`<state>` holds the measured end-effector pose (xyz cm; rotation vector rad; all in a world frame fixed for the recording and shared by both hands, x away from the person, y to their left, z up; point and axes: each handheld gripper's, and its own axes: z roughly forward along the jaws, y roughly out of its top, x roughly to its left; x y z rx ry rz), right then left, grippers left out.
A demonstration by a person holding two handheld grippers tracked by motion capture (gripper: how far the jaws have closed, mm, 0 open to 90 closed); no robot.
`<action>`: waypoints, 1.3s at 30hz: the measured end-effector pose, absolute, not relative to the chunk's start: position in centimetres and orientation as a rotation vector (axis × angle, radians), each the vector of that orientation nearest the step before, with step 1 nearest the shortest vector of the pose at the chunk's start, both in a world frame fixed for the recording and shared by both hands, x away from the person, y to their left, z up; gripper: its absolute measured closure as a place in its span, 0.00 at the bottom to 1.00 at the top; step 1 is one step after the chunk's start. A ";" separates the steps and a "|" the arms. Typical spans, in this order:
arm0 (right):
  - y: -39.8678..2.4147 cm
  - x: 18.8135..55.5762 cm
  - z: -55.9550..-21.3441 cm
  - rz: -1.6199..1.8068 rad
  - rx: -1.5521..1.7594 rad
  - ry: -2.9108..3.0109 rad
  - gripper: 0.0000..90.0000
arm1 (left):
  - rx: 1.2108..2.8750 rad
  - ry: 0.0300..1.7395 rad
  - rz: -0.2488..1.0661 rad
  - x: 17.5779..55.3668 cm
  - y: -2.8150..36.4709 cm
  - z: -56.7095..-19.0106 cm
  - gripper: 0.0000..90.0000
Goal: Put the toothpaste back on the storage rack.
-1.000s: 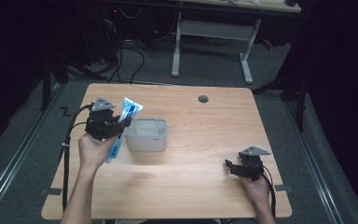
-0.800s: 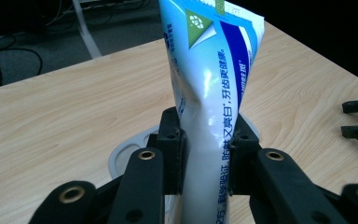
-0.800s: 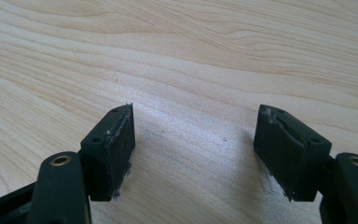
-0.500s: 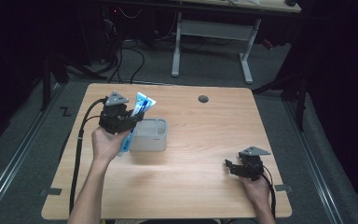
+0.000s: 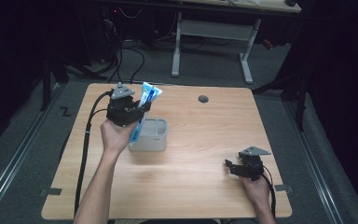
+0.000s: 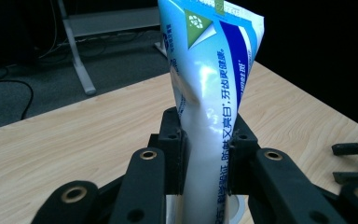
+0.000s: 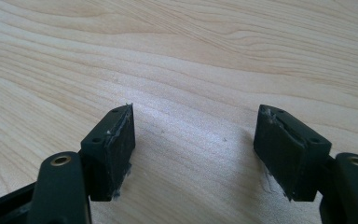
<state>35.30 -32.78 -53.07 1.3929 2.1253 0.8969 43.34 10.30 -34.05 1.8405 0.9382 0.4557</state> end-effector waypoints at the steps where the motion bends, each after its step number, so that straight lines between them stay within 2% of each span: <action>1: -32.8 35.3 -53.1 0.897 1.393 2.125 0.32 | 1.837 0.940 0.456 43.5 10.3 -34.0 0.82; 22: -32.8 35.3 -53.1 0.899 1.394 2.125 0.33 | 1.759 0.972 0.543 46.7 8.4 -33.8 0.82; 39: -32.8 35.3 -53.1 0.901 1.399 2.125 0.33 | 1.824 0.969 0.538 48.3 6.7 -34.8 0.80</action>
